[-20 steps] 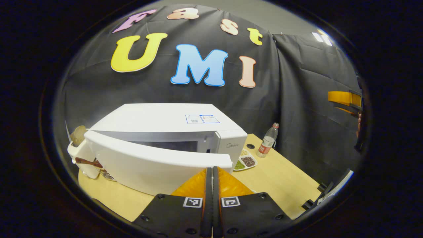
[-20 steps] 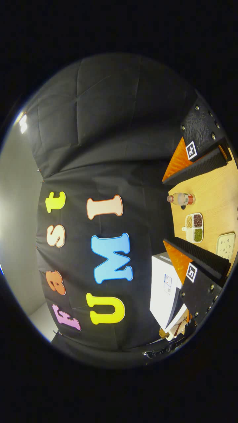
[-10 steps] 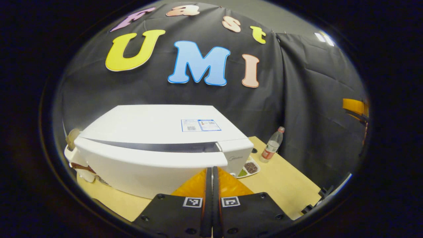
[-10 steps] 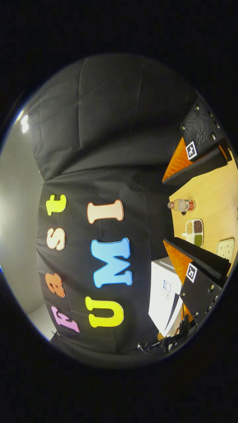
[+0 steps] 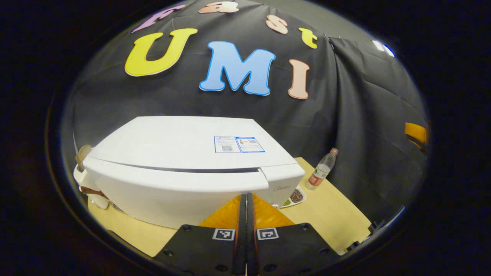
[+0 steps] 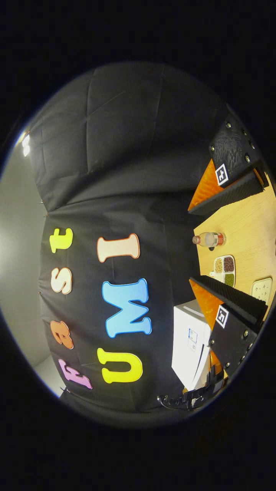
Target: Open the microwave oven with the left hand, put the food in, and close the microwave oven.
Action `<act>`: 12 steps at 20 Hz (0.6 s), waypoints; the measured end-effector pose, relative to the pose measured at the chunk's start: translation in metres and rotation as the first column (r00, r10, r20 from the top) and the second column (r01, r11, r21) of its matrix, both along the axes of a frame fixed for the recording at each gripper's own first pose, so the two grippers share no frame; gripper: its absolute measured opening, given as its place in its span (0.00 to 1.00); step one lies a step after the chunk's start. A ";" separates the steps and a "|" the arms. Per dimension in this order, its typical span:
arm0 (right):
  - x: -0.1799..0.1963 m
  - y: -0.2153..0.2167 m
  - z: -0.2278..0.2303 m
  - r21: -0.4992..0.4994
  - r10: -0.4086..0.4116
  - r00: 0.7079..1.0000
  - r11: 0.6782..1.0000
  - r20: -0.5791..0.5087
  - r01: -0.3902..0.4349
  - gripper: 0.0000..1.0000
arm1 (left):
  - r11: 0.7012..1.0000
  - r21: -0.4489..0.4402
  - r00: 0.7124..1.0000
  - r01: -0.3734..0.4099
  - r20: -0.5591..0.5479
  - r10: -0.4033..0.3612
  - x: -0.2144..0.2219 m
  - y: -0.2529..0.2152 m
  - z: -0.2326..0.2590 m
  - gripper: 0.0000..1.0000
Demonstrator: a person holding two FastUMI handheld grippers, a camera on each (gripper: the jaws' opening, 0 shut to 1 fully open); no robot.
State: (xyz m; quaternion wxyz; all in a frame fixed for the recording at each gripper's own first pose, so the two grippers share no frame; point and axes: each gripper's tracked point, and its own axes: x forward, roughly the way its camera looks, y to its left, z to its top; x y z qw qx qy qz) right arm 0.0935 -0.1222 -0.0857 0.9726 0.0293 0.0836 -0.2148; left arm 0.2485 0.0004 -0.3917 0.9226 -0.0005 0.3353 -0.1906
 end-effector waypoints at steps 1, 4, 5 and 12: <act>0.001 0.001 0.000 0.002 0.005 1.000 1.000 0.001 -0.005 0.97 | 1.000 0.005 1.000 -0.001 0.000 0.001 0.001 0.000 -0.002 0.07; 0.008 0.004 -0.003 0.015 0.028 1.000 0.999 0.000 -0.028 0.97 | 1.000 0.010 1.000 -0.011 0.006 0.011 0.009 0.000 -0.002 0.07; 0.009 0.007 -0.003 0.021 0.040 0.999 0.999 0.000 -0.040 0.97 | 1.000 0.025 0.999 -0.013 -0.029 0.014 0.012 0.002 -0.009 0.07; 0.008 0.030 -0.001 0.025 0.187 0.982 0.982 0.004 -0.187 0.97 | 0.995 0.090 0.998 -0.046 0.050 0.042 0.006 0.008 0.019 0.07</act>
